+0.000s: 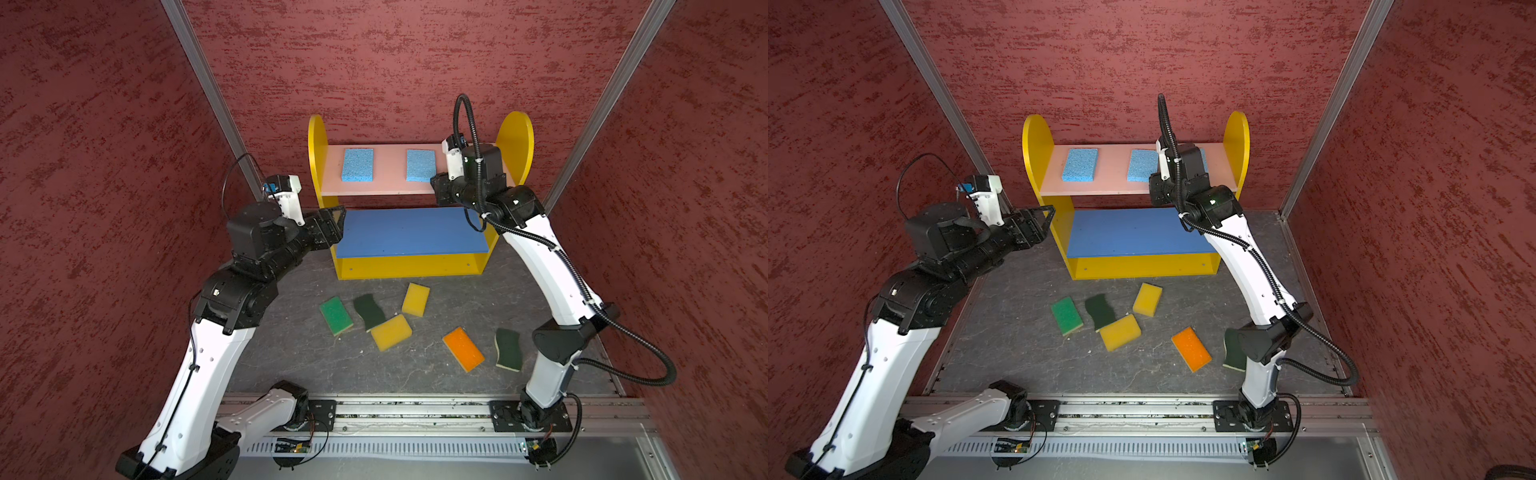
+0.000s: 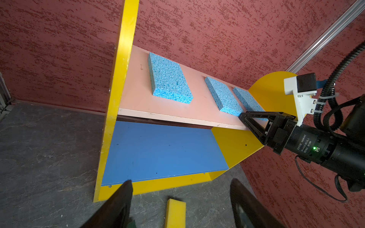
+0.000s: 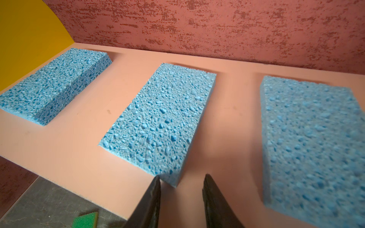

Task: Arrange cleaning sponges on a shelf
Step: Rotate the cleaning sponge on the shelf.

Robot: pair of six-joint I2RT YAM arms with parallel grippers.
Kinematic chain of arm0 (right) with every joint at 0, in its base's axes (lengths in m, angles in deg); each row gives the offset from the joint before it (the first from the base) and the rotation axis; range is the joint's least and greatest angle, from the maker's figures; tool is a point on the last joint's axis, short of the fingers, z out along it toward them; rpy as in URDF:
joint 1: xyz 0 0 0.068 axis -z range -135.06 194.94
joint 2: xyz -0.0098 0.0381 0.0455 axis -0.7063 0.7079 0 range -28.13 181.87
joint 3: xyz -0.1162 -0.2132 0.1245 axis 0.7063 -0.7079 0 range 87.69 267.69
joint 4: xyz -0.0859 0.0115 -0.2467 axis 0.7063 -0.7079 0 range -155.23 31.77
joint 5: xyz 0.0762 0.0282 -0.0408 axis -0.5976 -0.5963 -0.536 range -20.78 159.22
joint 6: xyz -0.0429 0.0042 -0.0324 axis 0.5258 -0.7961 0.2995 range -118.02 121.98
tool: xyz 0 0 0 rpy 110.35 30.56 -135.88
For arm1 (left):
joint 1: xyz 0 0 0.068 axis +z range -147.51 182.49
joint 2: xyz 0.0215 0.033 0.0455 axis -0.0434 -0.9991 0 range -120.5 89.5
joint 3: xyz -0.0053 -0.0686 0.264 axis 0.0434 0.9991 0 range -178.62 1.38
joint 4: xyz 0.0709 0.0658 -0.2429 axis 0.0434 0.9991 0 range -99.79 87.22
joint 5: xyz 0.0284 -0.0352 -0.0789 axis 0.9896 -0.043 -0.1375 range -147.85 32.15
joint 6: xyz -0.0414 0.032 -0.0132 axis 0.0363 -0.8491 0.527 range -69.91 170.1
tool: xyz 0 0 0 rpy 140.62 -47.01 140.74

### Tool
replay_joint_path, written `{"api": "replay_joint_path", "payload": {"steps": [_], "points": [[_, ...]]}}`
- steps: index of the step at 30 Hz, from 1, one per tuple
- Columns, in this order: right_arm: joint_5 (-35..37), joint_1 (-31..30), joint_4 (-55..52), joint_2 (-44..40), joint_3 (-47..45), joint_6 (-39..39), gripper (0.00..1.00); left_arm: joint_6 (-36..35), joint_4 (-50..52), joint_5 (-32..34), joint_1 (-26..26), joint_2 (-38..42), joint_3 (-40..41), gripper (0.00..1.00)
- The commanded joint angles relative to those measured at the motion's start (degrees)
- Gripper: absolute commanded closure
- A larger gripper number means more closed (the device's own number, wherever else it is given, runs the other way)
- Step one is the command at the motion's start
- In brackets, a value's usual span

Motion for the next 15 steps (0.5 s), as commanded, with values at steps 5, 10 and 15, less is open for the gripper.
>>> {"api": "replay_joint_path", "payload": {"steps": [5, 10, 15], "points": [[1.21, -0.16, -0.49, 1.32, 1.87, 0.05, 0.62, -0.49, -0.97, 0.13, 0.38, 0.0, 0.66, 0.22], [0.98, -0.15, -0.67, 1.97, 2.89, -0.08, 0.62, -0.46, -1.01, -0.14, 0.39, -0.06, 0.7, 0.22], [1.41, -0.06, -0.67, 2.01, 3.18, -0.3, 0.61, -0.51, -1.02, -0.06, 0.43, 0.13, 0.53, 0.22]]}}
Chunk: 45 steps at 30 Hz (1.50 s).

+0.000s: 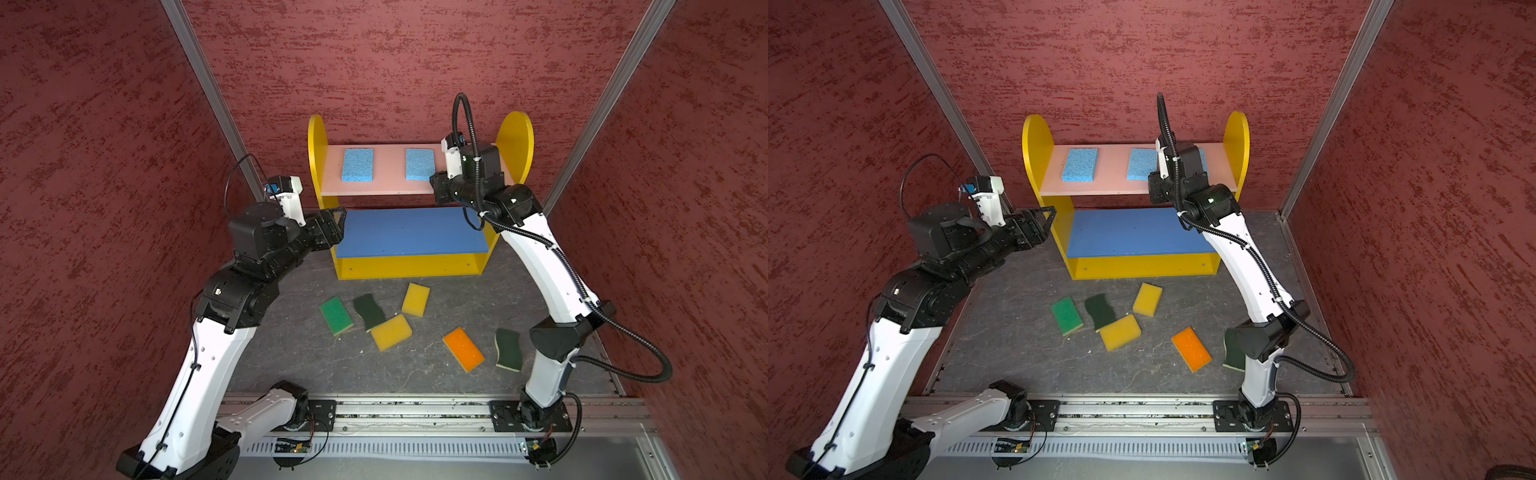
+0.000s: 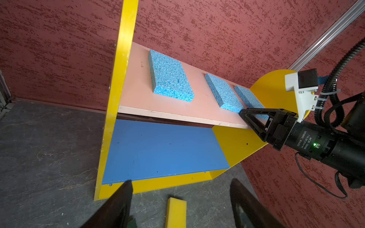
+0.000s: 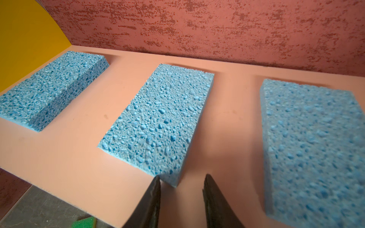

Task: Arrange cleaning sponges on a shelf
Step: Rotate the cleaning sponge on the shelf.

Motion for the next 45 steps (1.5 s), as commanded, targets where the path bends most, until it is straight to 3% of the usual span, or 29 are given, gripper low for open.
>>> {"api": "replay_joint_path", "payload": {"steps": [1, 11, 17, 24, 33, 37, 45], "points": [[1.28, -0.17, -0.62, 0.81, 1.68, -0.15, 0.61, -0.6, -0.95, 0.0, 0.37, 0.17, 0.08, 0.22], [3.01, -0.2, -1.23, -0.49, 1.79, -0.33, 0.61, -0.51, -0.94, -0.24, 0.39, 0.26, -0.15, 0.22], [-0.82, -0.46, -2.26, -2.12, 2.21, -1.74, 0.59, -0.53, -0.25, -0.48, 0.42, -0.06, -0.27, 0.22], [1.26, -5.83, -4.14, -4.84, 4.43, -4.24, 0.59, -0.16, 0.79, -0.9, 0.39, -0.02, -0.5, 0.22], [2.4, -11.47, -6.04, -10.16, 3.51, -7.59, 0.46, 0.29, 6.25, -0.36, 0.06, 0.68, 0.22, 0.2], [1.29, -12.34, -5.14, -14.4, -4.81, -8.52, 0.39, -0.48, 10.33, 0.81, -0.87, 1.15, 1.67, 0.19], [-0.45, -12.13, 7.27, -33.81, -38.69, -12.17, 0.34, -1.31, 16.79, 9.34, -8.07, 1.69, 9.6, 0.17]]}}
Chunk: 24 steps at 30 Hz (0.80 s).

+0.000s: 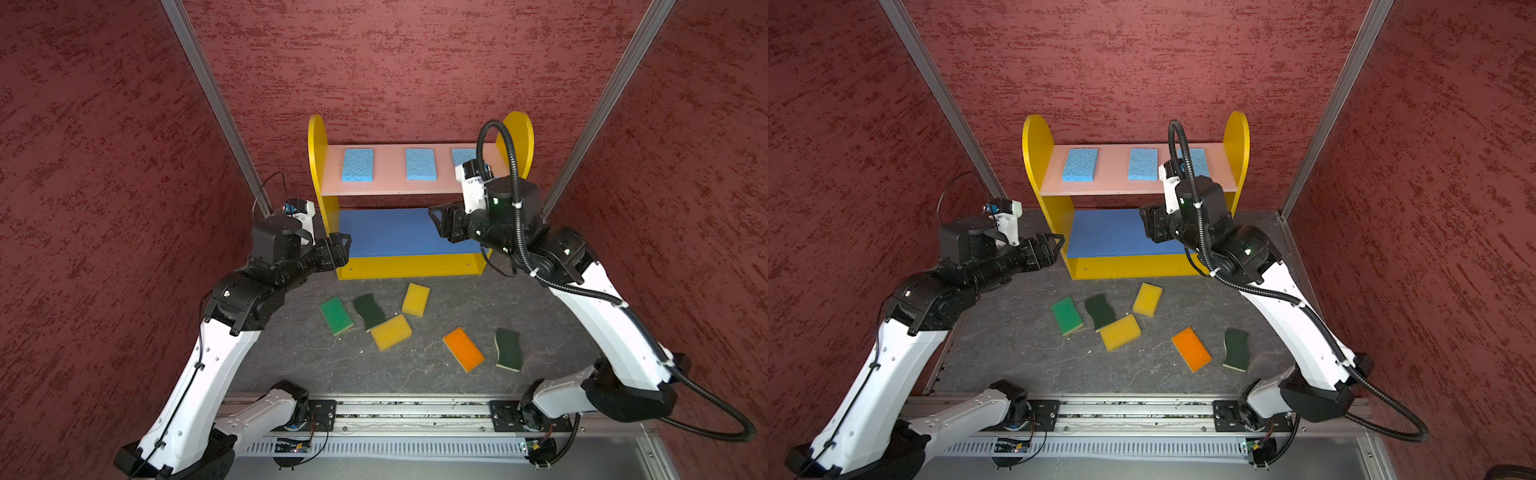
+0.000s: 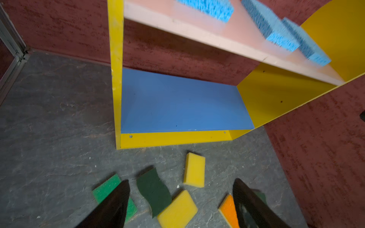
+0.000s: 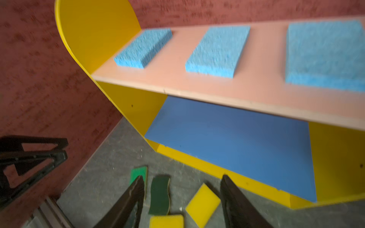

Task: Arrange cleaning sponges on a shelf
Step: Rotate the cleaning sponge on the shelf, then rotate the cleaning sponge at the center of the table.

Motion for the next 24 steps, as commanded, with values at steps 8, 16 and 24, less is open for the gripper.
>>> {"api": "replay_joint_path", "payload": {"steps": [8, 16, 24], "points": [[-5.4, 4.33, 12.02, -16.26, -33.29, -11.47, 0.25, 3.85, 1.23, 4.28, -6.81, 2.02, 15.66, 0.16], [-9.85, 9.38, 14.19, -21.04, -47.84, -18.08, 0.13, 6.4, -2.17, 1.79, -9.43, -2.54, 25.55, 0.16], [-9.08, 12.66, 13.22, -23.1, -55.01, -20.99, 0.01, 13.98, -11.63, 1.59, -11.41, -3.73, 33.9, 0.14]]}}
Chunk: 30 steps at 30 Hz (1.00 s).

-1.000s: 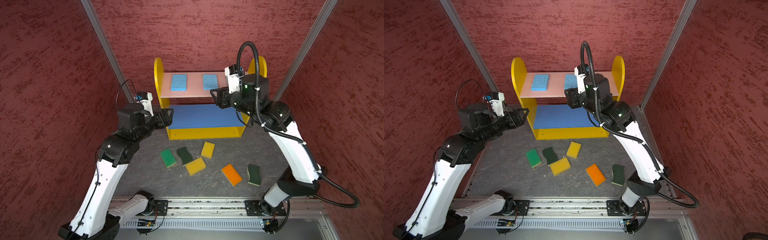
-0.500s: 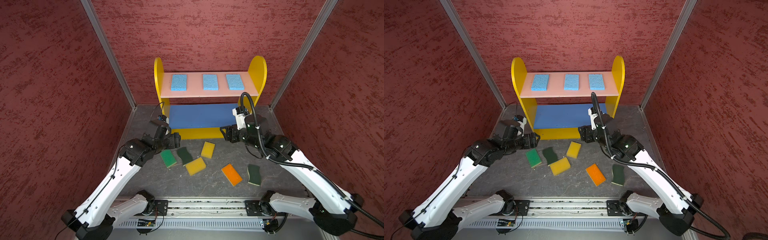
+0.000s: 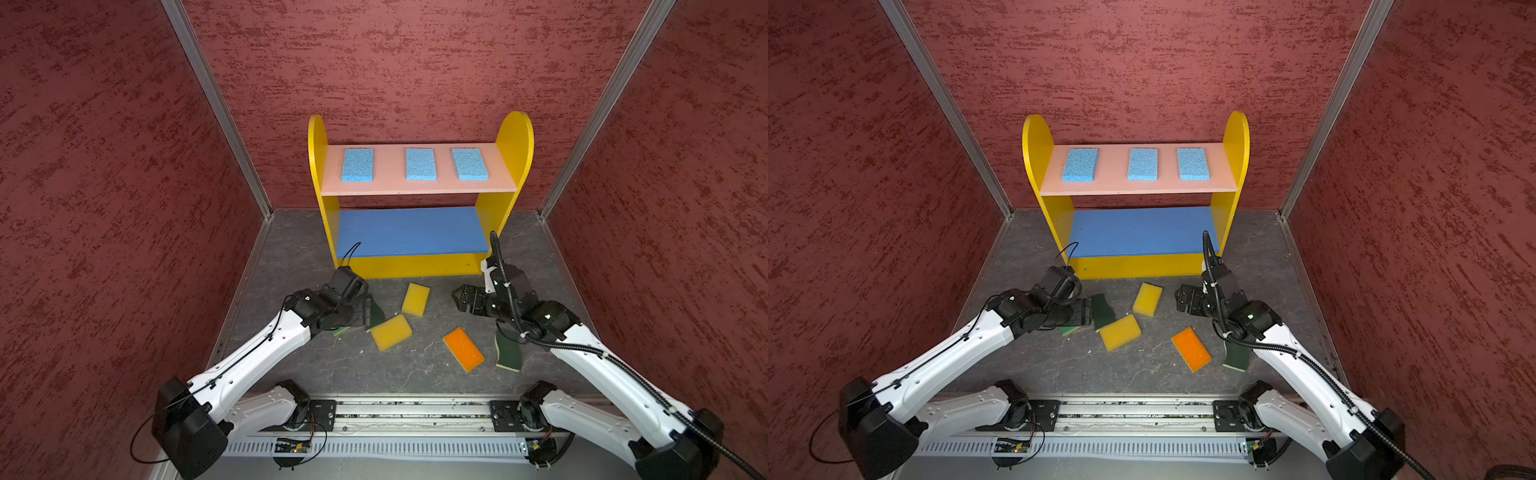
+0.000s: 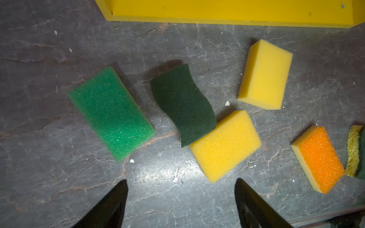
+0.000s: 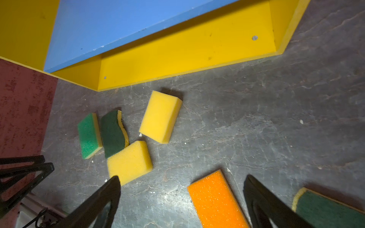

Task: Arrange cleaning sponges on a shelf
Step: Rotate the cleaning sponge at the center of the table.

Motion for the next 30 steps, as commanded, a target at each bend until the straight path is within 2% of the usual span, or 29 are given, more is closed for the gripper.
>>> {"api": "replay_joint_path", "payload": {"steps": [1, 5, 12, 21, 30], "points": [[-1.34, 1.62, 2.68, -0.56, -2.01, -2.58, 0.01, 4.6, -7.23, -0.41, -0.64, 0.48, 3.13, 0.14], [-3.66, 3.0, 6.02, 1.24, -4.91, -4.16, 0.01, 6.79, -10.3, 0.88, -2.09, -0.65, 6.28, 0.13], [-5.73, 4.12, 10.2, 4.48, -7.49, -5.44, 0.01, 11.38, -11.57, 3.96, -4.68, -4.79, 7.17, 0.13], [-6.71, 4.28, 12.52, 4.99, -10.44, -6.03, 0.01, 10.49, -17.84, 1.26, -10.76, -13.08, 5.69, 0.13], [-7.31, 4.32, 12.79, 2.98, -12.43, -6.49, 0.01, 6.2, -25.03, -3.99, -10.95, -17.14, 6.29, 0.13]]}}
